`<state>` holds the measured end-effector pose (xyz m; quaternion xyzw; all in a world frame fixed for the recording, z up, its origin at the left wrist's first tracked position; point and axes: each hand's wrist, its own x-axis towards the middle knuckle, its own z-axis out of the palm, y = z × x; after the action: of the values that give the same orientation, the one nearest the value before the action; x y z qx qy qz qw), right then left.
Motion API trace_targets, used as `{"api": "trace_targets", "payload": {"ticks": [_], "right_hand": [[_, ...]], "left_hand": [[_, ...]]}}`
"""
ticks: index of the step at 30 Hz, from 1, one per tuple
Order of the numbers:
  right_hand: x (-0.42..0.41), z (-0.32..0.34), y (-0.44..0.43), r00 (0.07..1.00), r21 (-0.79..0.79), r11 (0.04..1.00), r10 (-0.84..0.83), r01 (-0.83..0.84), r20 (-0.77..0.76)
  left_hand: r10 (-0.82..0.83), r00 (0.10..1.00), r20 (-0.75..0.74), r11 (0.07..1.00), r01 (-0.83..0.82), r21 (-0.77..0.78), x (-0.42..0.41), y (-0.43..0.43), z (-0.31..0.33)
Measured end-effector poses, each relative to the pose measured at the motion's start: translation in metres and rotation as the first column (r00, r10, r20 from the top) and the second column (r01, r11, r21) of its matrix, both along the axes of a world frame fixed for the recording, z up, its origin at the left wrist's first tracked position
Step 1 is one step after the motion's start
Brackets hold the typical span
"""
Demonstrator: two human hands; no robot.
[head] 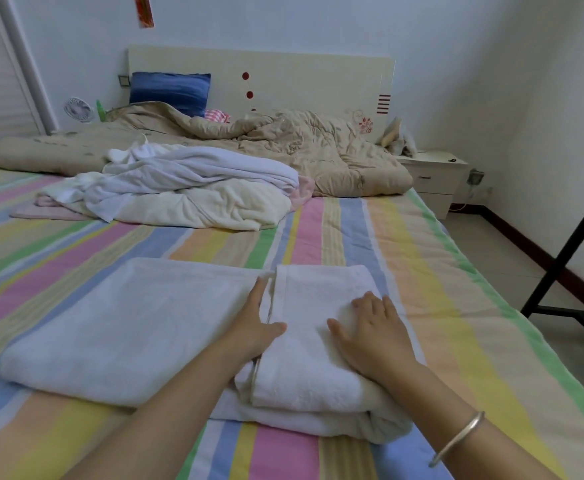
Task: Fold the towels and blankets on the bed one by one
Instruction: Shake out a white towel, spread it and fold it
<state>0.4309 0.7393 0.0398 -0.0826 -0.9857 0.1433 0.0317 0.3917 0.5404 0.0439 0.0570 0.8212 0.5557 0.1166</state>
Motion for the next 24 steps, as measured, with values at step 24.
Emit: {"api": "trace_targets", "payload": {"ticks": [24], "right_hand": [[-0.025,-0.001,-0.045,0.959,0.089,0.969,0.211,-0.231,0.189]], "left_hand": [[0.048,0.998,-0.039,0.997,-0.045,0.055,-0.005,-0.006,-0.028]]}}
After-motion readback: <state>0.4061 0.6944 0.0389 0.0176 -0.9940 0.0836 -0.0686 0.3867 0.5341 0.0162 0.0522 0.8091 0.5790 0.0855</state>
